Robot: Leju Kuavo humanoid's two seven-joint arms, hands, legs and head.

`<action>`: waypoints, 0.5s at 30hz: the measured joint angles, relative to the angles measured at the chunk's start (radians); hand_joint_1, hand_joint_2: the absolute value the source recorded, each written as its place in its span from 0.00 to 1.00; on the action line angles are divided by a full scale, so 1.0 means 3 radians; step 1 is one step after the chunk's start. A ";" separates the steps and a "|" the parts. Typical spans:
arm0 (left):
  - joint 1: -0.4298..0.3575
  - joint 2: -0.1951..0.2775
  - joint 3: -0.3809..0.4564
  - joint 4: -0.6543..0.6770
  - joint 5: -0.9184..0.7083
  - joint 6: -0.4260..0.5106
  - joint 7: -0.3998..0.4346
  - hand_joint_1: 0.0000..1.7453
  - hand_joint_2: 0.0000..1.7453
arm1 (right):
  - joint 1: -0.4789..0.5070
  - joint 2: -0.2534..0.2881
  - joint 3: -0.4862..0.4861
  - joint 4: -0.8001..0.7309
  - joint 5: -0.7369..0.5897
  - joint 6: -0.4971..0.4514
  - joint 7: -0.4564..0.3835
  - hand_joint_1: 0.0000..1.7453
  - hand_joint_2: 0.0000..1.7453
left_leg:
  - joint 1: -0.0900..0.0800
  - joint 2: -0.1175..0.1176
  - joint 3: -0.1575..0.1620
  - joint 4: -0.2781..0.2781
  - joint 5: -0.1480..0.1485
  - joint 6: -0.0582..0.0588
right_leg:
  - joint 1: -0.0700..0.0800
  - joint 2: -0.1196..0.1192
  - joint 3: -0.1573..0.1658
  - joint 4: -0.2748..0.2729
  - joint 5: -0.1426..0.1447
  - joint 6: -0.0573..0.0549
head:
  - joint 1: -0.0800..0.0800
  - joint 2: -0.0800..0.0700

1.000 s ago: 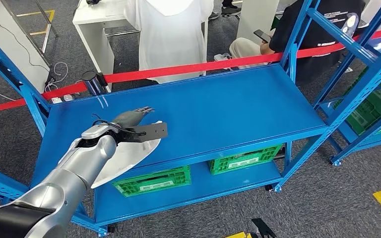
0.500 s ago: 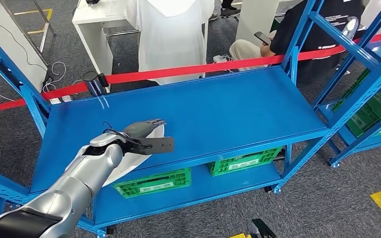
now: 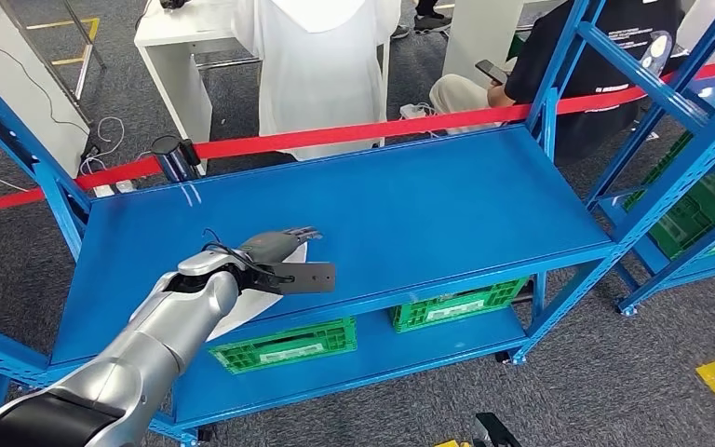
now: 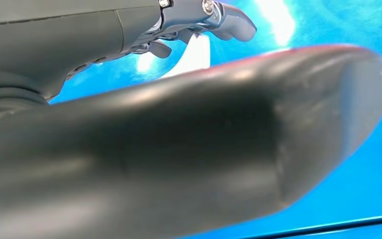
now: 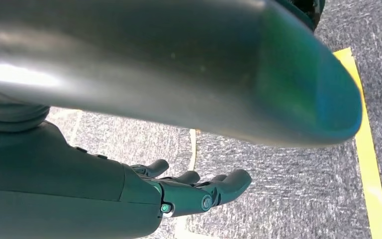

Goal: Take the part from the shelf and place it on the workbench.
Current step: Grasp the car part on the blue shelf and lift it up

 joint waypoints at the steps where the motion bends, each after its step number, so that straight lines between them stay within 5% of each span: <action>1: -0.0001 0.0000 -0.0001 -0.0004 0.0002 0.0015 0.0003 0.00 0.00 | -0.0001 0.0000 -0.0001 0.0000 -0.0002 0.0000 -0.0002 0.00 0.00 | 0.0003 0.0001 -0.0030 0.0068 -0.0047 -0.0020 | -0.0005 -0.0001 0.0005 -0.0006 0.0004 -0.0021 | -0.0006 0.0000; 4: 0.0005 0.0002 -0.0005 -0.0014 0.0007 0.0051 0.0011 0.00 0.00 | -0.0001 -0.0002 -0.0004 -0.0001 -0.0004 -0.0005 0.0002 0.00 0.00 | 0.0019 0.0004 -0.0297 0.0642 -0.0335 -0.0060 | -0.0012 -0.0004 0.0011 -0.0012 0.0001 -0.0055 | -0.0021 0.0000; 6: 0.0024 0.0008 -0.0010 -0.0014 0.0008 0.0060 0.0015 0.00 0.00 | 0.0001 -0.0002 -0.0009 0.0000 -0.0004 -0.0014 0.0009 0.00 0.00 | 0.0025 0.0004 -0.0446 0.0934 -0.0408 -0.0066 | -0.0010 -0.0003 0.0012 -0.0012 -0.0001 -0.0057 | -0.0021 0.0000; 8: 0.0034 0.0012 -0.0016 -0.0017 0.0009 0.0067 0.0015 0.00 0.00 | 0.0002 -0.0002 -0.0018 0.0000 -0.0004 -0.0023 0.0014 0.00 0.00 | 0.0027 0.0004 -0.0357 0.0726 -0.0236 -0.0051 | -0.0010 0.0001 0.0019 -0.0011 -0.0003 -0.0054 | -0.0021 0.0000; 10: 0.0028 0.0012 -0.0020 -0.0024 0.0022 0.0104 0.0038 0.00 0.00 | 0.0000 -0.0002 -0.0027 0.0000 -0.0009 -0.0029 0.0020 0.00 0.00 | 0.0021 0.0003 -0.0125 0.0246 -0.0028 -0.0026 | -0.0007 0.0004 0.0026 -0.0008 -0.0009 -0.0038 | -0.0021 0.0000; 12: 0.0022 0.0012 -0.0021 -0.0026 0.0060 0.0204 0.0110 0.00 0.00 | -0.0001 -0.0001 -0.0041 0.0000 -0.0016 -0.0034 0.0028 0.00 0.00 | 0.0007 -0.0001 -0.0004 -0.0004 0.0034 -0.0001 | -0.0002 0.0006 0.0022 -0.0011 -0.0006 -0.0001 | -0.0018 0.0000; 15: 0.0011 0.0018 -0.0021 -0.0028 0.0117 0.0386 0.0274 0.00 0.00 | 0.0001 -0.0001 -0.0057 0.0000 -0.0016 -0.0034 0.0027 0.00 0.00 | -0.0002 -0.0005 0.0004 -0.0044 0.0049 0.0058 | -0.0011 0.0003 0.0023 -0.0027 0.0006 0.0066 | -0.0018 0.0000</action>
